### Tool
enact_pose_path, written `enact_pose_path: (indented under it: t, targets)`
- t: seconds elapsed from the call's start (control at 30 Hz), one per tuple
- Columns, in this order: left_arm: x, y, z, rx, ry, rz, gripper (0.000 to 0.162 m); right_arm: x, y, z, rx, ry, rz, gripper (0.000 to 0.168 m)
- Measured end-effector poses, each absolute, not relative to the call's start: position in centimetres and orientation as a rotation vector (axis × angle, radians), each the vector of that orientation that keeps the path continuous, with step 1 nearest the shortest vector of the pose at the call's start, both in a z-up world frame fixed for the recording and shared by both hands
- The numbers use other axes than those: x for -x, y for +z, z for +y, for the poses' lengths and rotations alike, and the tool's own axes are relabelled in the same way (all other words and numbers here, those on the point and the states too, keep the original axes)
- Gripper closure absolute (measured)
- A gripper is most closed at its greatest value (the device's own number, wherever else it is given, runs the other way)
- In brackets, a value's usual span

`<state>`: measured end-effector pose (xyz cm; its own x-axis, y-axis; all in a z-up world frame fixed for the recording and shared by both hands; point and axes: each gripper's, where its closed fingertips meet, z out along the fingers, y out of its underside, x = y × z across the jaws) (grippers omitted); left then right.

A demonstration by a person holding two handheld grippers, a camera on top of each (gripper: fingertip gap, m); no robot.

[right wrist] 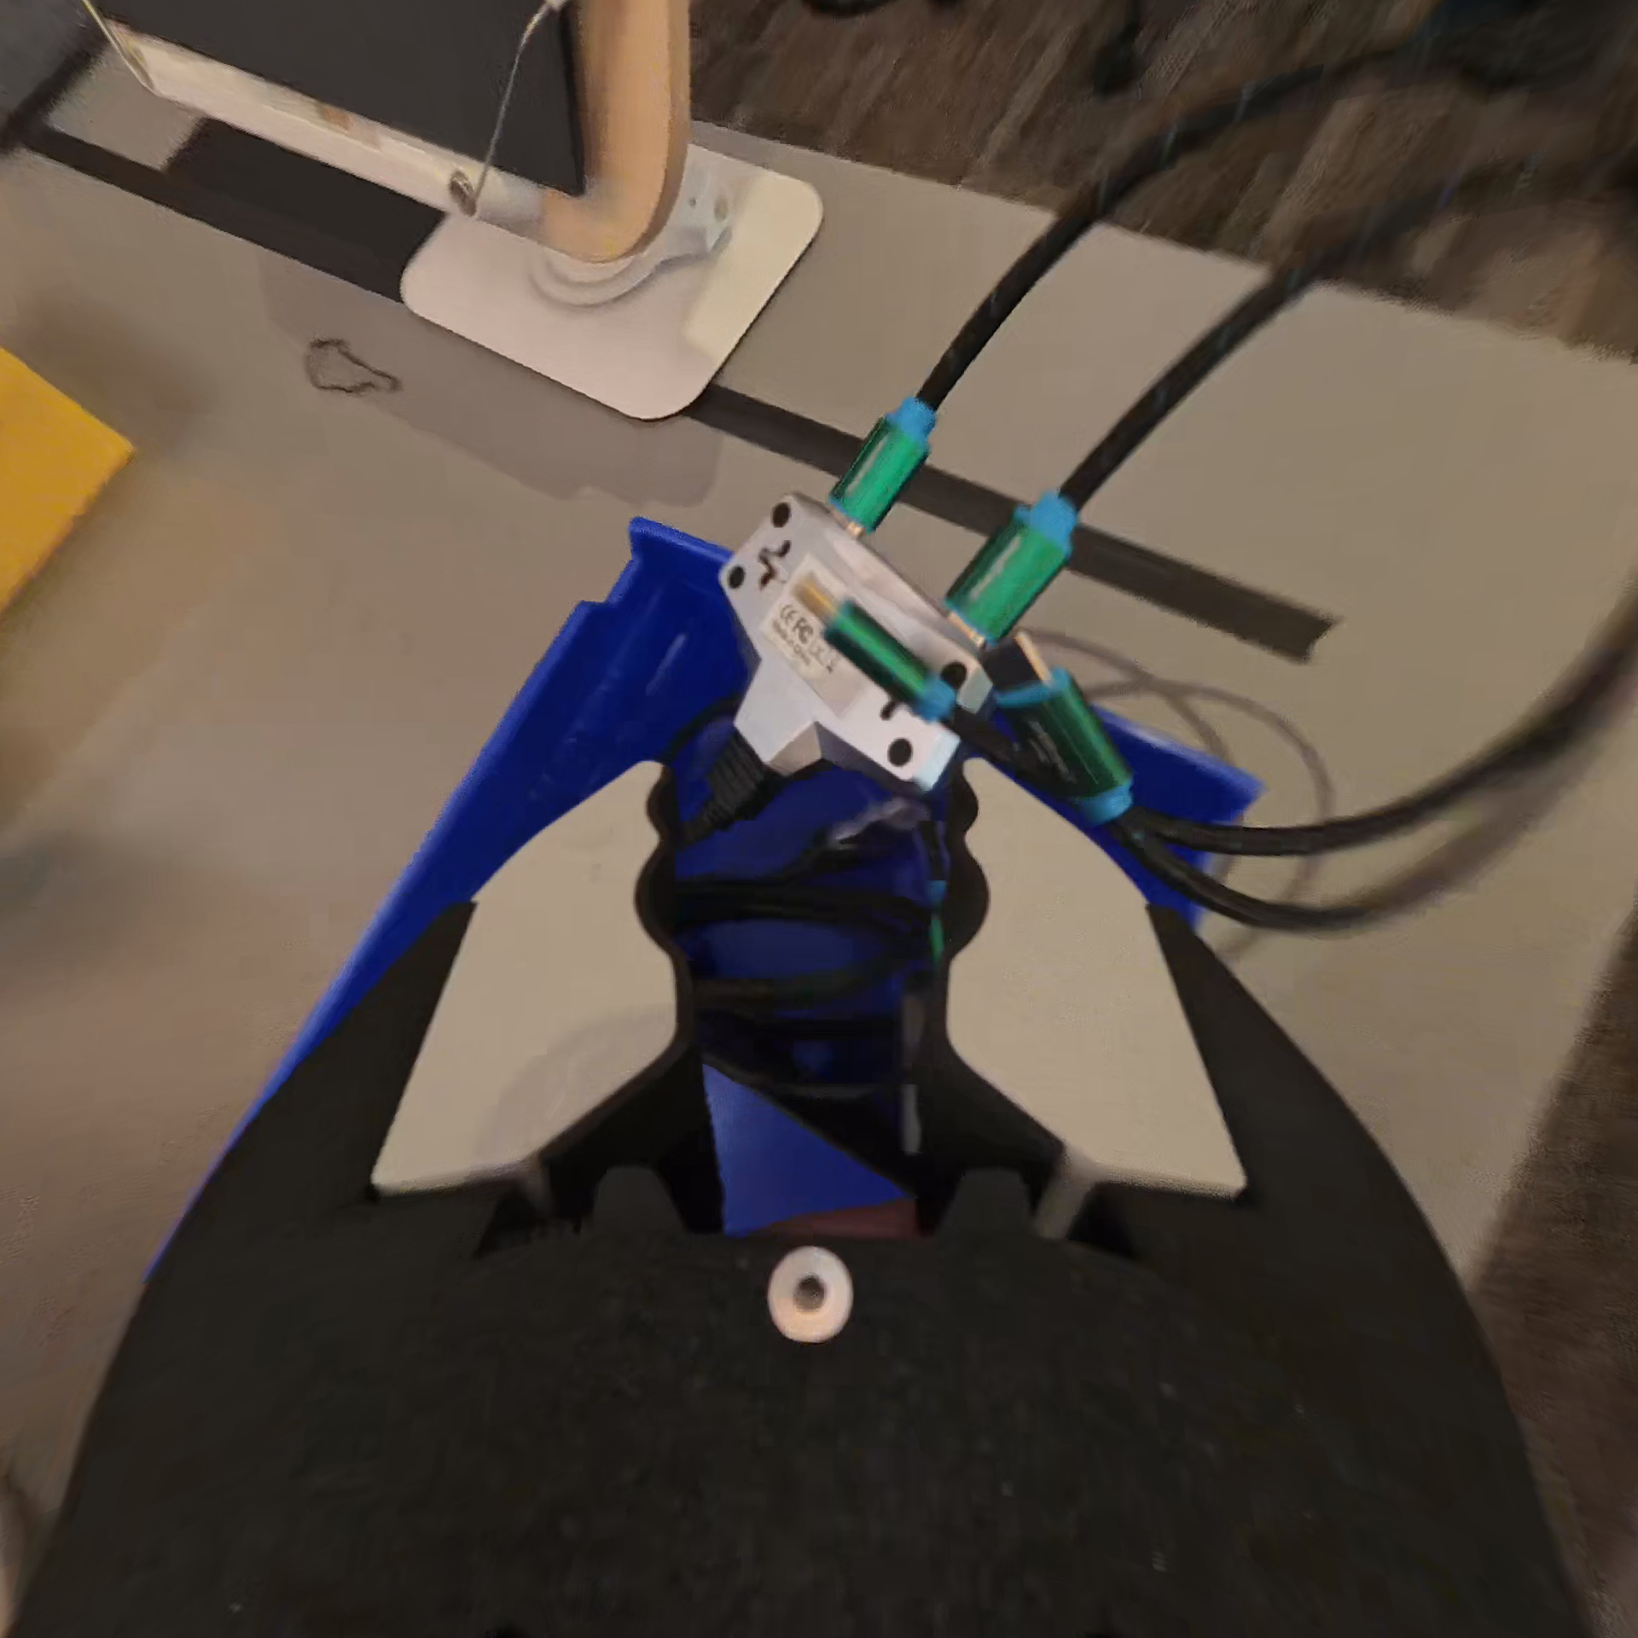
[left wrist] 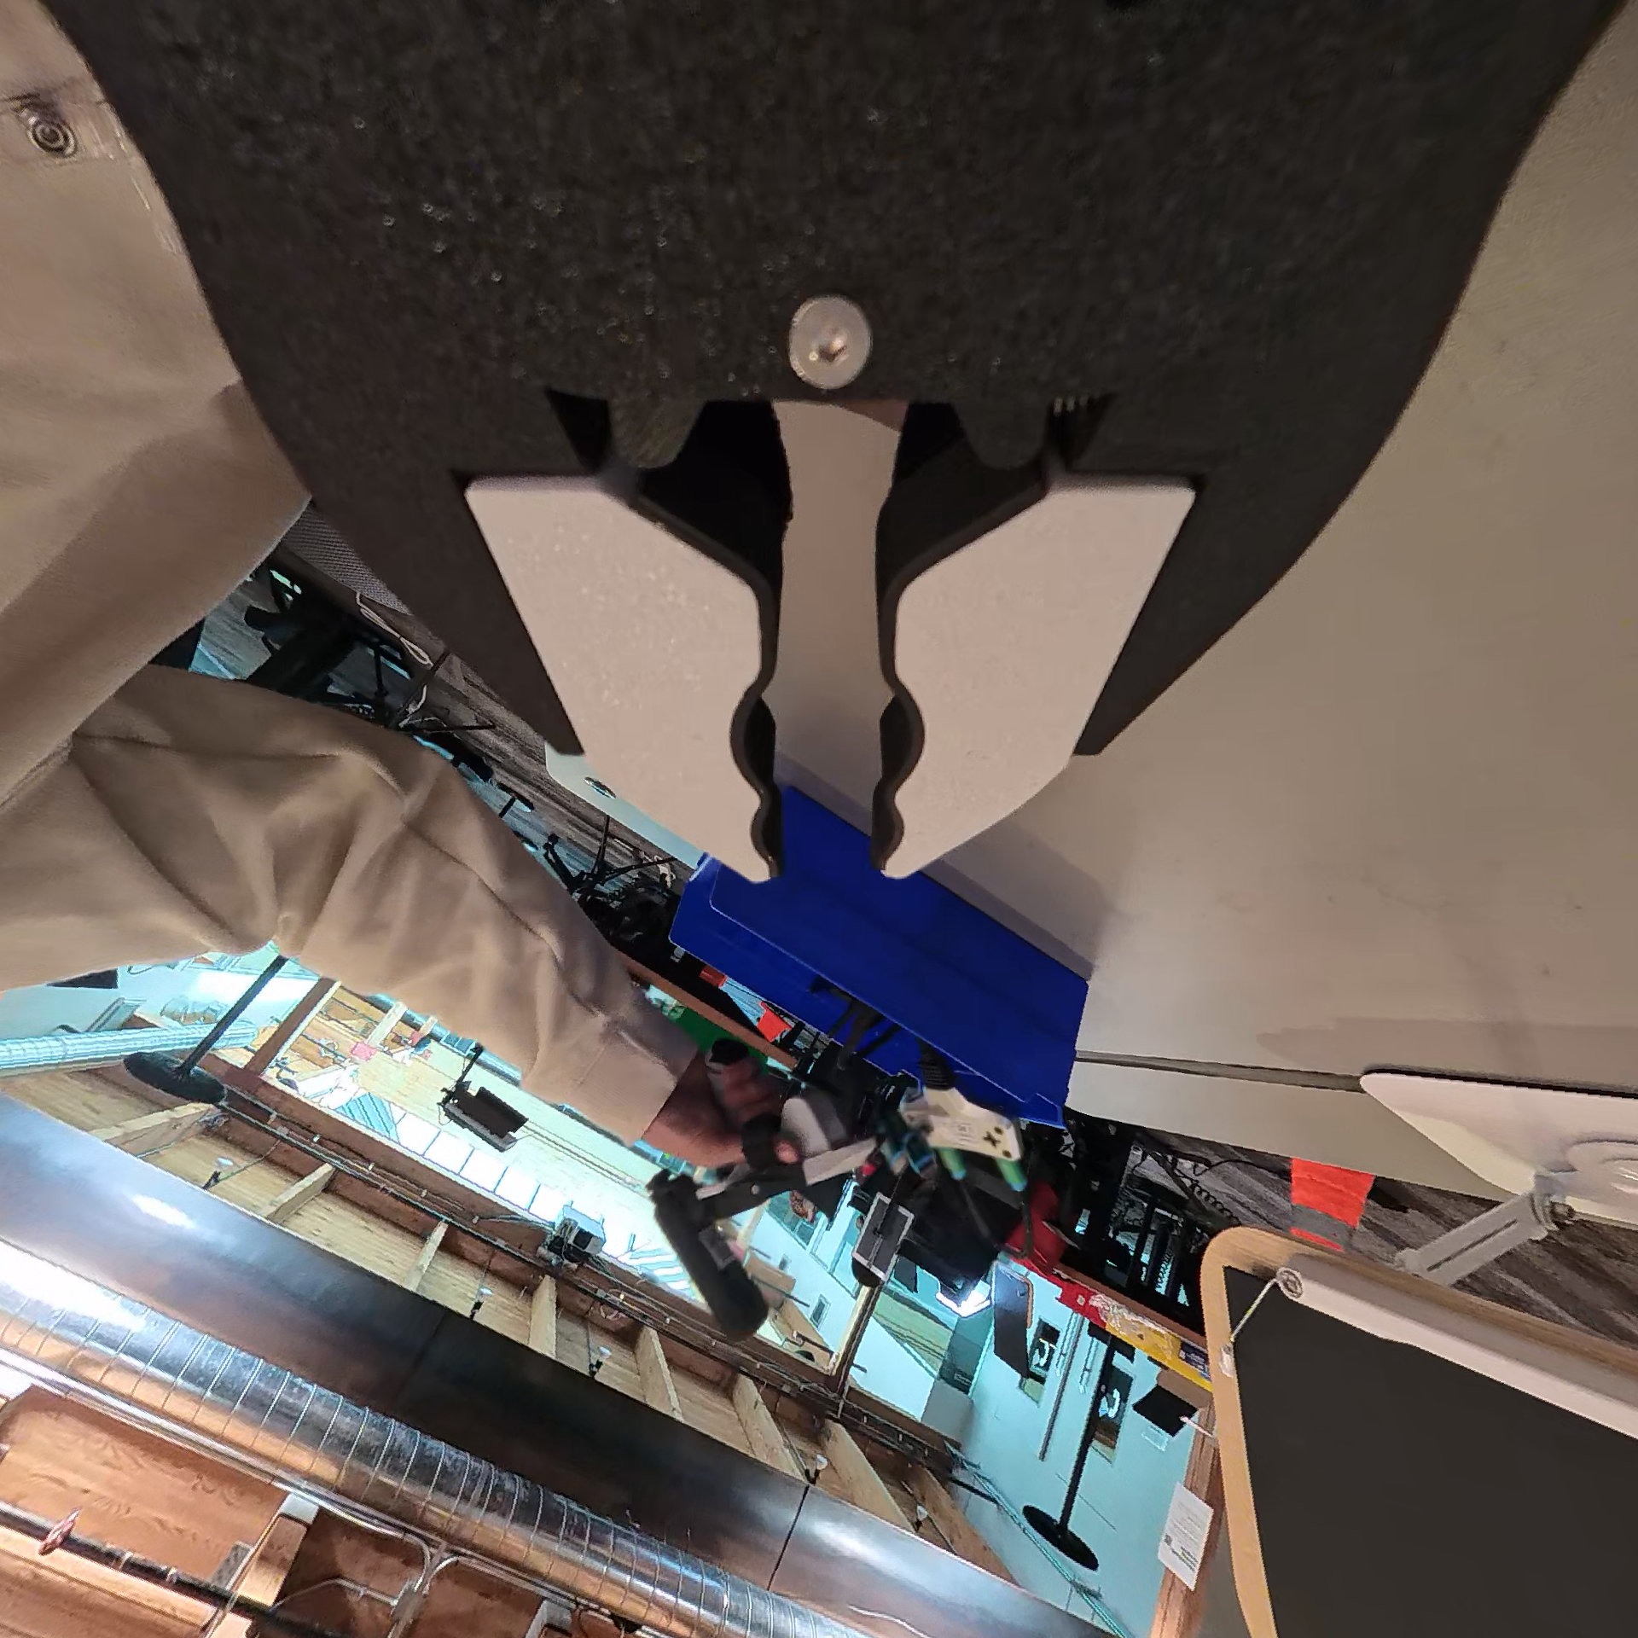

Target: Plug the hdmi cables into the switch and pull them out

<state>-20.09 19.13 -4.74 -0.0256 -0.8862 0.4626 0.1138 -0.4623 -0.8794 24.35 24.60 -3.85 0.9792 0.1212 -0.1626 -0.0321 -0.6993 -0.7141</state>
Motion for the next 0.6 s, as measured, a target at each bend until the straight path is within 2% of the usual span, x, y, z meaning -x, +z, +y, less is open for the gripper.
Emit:
enact_pose_path:
  t: [0.17, 0.37, 0.6]
  targets:
    - [20.1, -4.7, 19.0, 1.452, -1.581, 0.871, 0.144, -27.2, -3.2, 21.4, 2.469, 0.151, -0.091, 0.108]
    - [19.9, -5.2, 19.2, 1.469, -1.598, 0.866, 0.144, -30.6, -1.6, 21.2, 2.368, 0.166, 0.039, 0.107]
    - [19.8, -5.6, 19.1, 1.478, -1.577, 0.883, 0.144, -31.8, -7.5, 25.1, 2.474, -0.157, -0.248, 0.120]
